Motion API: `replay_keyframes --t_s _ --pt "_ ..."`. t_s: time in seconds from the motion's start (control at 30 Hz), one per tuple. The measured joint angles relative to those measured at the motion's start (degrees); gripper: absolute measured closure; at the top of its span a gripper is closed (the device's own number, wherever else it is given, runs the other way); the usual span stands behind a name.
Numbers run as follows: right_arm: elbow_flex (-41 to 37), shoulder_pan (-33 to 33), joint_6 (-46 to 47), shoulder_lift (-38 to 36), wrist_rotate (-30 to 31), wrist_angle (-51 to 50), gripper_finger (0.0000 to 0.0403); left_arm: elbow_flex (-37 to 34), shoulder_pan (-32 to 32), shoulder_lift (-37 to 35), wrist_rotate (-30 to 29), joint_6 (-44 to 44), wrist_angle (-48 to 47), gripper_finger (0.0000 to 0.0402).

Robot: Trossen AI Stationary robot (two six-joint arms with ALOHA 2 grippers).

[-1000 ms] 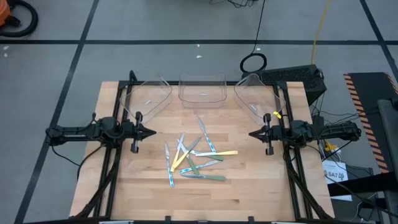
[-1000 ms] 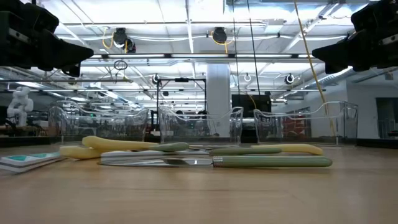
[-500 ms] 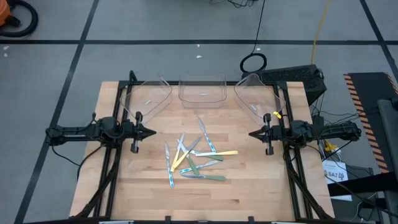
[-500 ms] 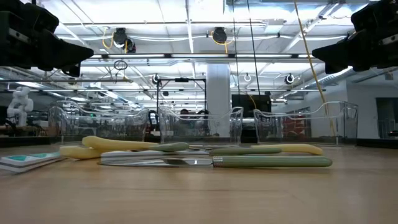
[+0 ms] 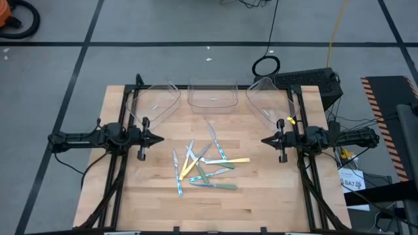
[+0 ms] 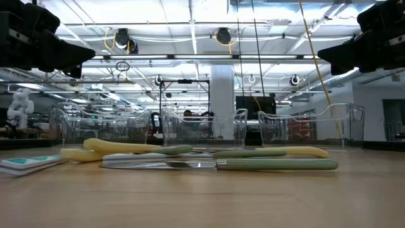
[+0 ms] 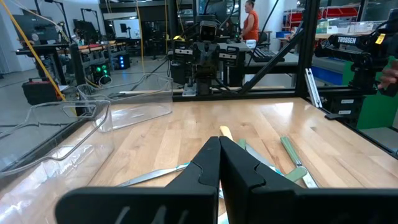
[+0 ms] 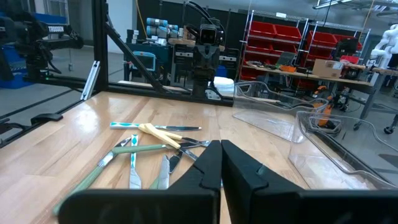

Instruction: Sort silverware by color (type)

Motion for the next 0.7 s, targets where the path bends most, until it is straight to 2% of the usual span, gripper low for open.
replay_keyframes --t_s 0.17,0.33,0.43,0.57,0.7 --pt "0.00 0.00 0.76 -0.01 -0.04 0.02 0.0401 0.00 0.00 0.00 0.00 -0.02 0.00 0.0396" --pt "0.00 0.00 8.64 0.01 -0.05 0.24 0.0401 0.01 0.00 0.00 0.00 0.00 0.02 0.0396" --pt "0.28 0.00 6.13 0.38 0.05 3.06 0.0401 0.00 0.00 0.00 0.00 0.00 0.00 0.0396" --pt "3.70 0.02 6.01 1.87 -1.26 2.53 0.0401 0.00 0.00 0.00 0.00 0.00 0.00 0.0396" --pt "10.73 0.02 7.50 6.09 -1.49 2.80 0.0401 0.00 0.00 0.00 0.00 0.00 0.01 0.0396"
